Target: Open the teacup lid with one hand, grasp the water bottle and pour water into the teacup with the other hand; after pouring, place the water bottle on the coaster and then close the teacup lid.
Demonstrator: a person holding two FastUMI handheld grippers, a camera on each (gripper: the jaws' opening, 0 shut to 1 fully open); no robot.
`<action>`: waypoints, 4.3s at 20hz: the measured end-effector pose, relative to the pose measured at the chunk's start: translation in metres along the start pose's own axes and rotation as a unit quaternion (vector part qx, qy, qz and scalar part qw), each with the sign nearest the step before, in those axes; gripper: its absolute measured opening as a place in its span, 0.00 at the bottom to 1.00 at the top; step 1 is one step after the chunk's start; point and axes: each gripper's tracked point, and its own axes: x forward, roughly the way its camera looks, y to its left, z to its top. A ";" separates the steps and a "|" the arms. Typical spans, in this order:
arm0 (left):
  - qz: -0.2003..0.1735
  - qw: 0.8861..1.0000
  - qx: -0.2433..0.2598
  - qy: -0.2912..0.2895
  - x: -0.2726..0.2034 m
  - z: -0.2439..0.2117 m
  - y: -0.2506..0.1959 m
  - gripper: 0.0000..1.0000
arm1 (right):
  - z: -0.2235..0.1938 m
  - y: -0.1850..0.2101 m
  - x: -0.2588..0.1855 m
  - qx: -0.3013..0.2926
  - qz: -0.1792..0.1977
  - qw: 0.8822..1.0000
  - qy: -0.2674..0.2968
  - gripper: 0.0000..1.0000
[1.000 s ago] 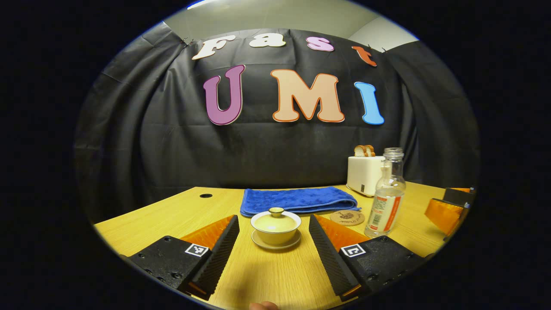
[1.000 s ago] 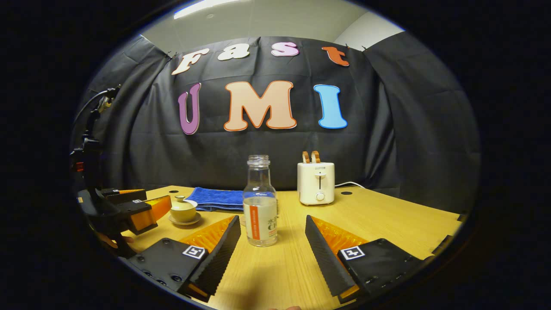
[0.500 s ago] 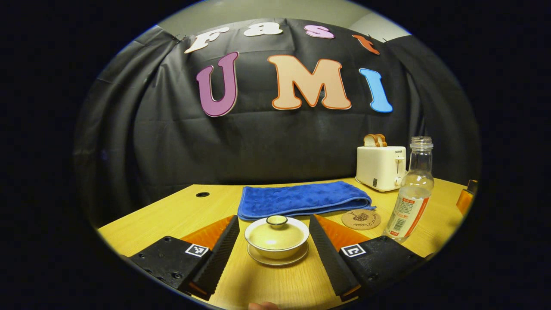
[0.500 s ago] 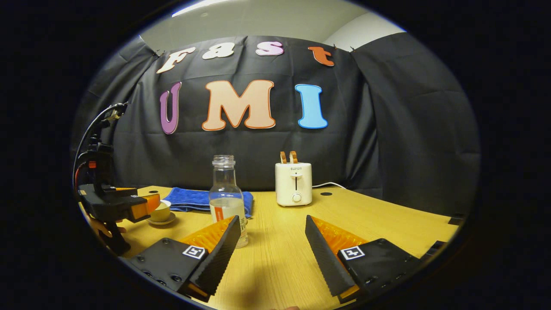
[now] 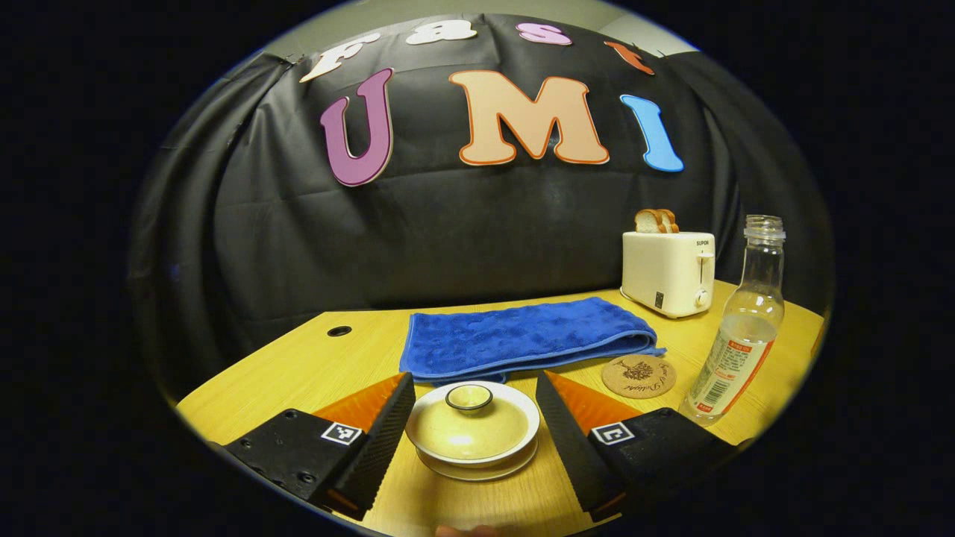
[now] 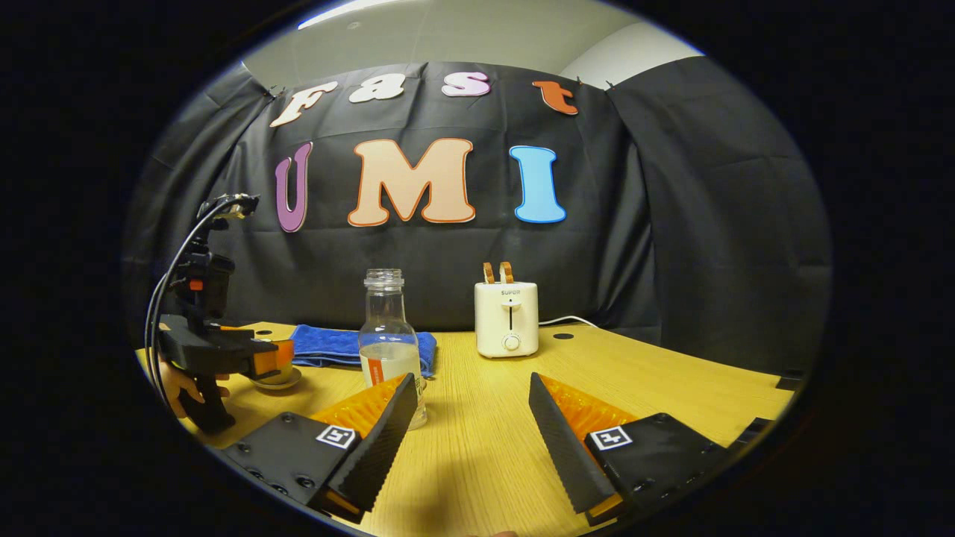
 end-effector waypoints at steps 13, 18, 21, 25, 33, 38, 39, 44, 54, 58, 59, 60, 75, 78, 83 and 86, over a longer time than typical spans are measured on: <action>0.002 1.000 0.016 0.007 0.005 -0.001 0.003 0.53 | 0.000 -0.002 0.000 0.000 0.002 1.000 -0.001 0.97; 0.007 1.000 0.014 0.003 0.004 0.000 0.007 0.28 | 0.000 -0.002 0.001 0.000 0.002 1.000 -0.001 0.93; 0.005 1.000 0.013 0.002 0.003 0.000 0.007 0.26 | -0.001 -0.002 0.001 0.000 0.002 1.000 -0.001 0.96; 0.000 1.000 0.009 -0.002 0.002 0.001 0.007 0.19 | -0.001 -0.002 0.001 0.000 0.002 1.000 -0.001 0.96; 0.014 1.000 0.017 -0.020 -0.005 0.005 0.014 0.18 | -0.001 0.011 0.000 0.001 0.032 0.999 0.000 0.96; 0.010 0.999 0.010 -0.042 -0.022 0.016 0.017 0.18 | -0.002 0.041 0.000 0.002 0.073 0.997 0.002 1.00; 0.008 0.999 0.010 -0.049 -0.027 0.019 0.018 0.18 | -0.003 0.046 0.003 0.003 0.078 0.997 0.003 1.00; 0.004 0.997 0.004 -0.073 -0.061 0.021 0.030 0.18 | -0.005 0.068 0.020 0.003 0.090 0.996 0.006 0.93; 0.006 0.993 0.017 -0.115 -0.109 0.038 0.050 0.18 | -0.010 0.085 0.060 0.003 0.086 0.996 0.012 0.92; -0.007 0.992 0.015 -0.128 -0.128 0.039 0.049 0.18 | -0.012 0.091 0.078 0.002 0.085 0.996 0.019 0.97; -0.007 0.991 0.018 -0.132 -0.131 0.040 0.050 0.18 | -0.012 0.092 0.082 0.002 0.085 0.996 0.018 0.92; -0.008 0.991 0.023 -0.131 -0.134 0.038 0.052 0.18 | -0.011 0.094 0.087 0.002 0.085 0.996 0.017 0.92; -0.010 0.994 -0.001 -0.106 -0.138 0.004 0.079 0.18 | -0.012 0.120 0.111 -0.020 0.106 0.994 0.012 0.76; -0.019 0.995 -0.017 -0.094 -0.135 -0.001 0.079 0.18 | -0.008 0.137 0.110 -0.079 0.115 0.990 0.001 0.75; -0.021 0.995 -0.038 -0.093 -0.137 -0.001 0.084 0.18 | -0.010 0.169 0.119 -0.237 0.130 0.962 -0.022 0.75; -0.026 0.995 -0.037 -0.093 -0.137 -0.002 0.082 0.18 | -0.015 0.191 0.121 -0.325 0.145 0.934 -0.030 0.75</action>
